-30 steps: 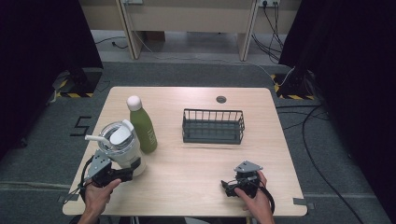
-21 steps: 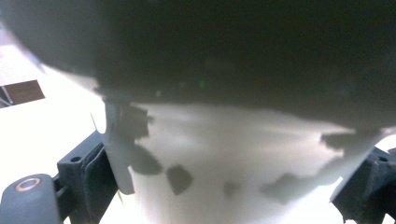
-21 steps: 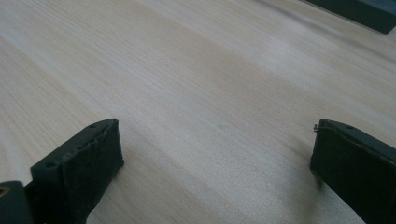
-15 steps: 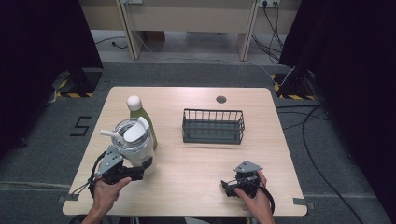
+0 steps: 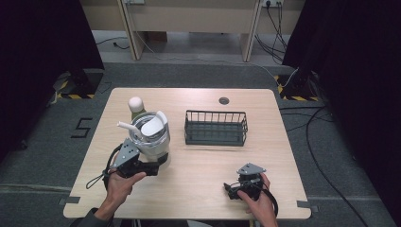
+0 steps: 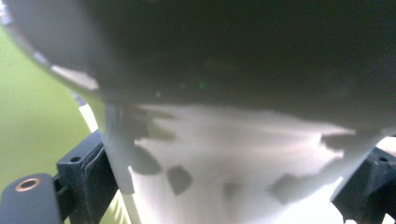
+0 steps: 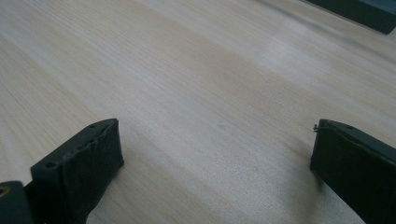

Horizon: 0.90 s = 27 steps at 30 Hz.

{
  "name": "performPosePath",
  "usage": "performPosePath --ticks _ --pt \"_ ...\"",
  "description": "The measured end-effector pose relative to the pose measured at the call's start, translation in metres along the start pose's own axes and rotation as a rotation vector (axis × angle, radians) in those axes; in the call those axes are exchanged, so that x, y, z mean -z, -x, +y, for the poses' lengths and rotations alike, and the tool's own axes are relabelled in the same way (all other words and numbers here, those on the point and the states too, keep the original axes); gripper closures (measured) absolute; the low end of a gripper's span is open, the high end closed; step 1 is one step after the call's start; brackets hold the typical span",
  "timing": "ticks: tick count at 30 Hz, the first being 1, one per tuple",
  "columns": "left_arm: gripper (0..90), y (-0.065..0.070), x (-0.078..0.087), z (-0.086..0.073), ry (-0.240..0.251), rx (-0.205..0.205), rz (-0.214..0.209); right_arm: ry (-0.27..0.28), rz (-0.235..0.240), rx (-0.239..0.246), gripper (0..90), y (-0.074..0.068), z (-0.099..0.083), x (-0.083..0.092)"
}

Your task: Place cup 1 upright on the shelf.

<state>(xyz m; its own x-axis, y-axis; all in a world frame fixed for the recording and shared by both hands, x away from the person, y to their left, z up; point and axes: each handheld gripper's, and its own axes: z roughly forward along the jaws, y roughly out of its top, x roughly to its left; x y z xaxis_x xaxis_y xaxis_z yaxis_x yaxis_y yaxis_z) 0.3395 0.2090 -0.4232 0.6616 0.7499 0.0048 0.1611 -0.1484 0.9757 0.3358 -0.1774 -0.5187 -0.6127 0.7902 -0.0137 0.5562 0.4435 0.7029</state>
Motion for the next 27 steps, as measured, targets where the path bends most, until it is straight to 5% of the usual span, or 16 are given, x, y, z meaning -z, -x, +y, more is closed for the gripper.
performPosePath --ticks 27 --pt "10.0 -0.009 -0.080 0.046 0.019 0.005 -0.039 -0.001 0.008 0.004 2.5 -0.001 0.000 0.000"
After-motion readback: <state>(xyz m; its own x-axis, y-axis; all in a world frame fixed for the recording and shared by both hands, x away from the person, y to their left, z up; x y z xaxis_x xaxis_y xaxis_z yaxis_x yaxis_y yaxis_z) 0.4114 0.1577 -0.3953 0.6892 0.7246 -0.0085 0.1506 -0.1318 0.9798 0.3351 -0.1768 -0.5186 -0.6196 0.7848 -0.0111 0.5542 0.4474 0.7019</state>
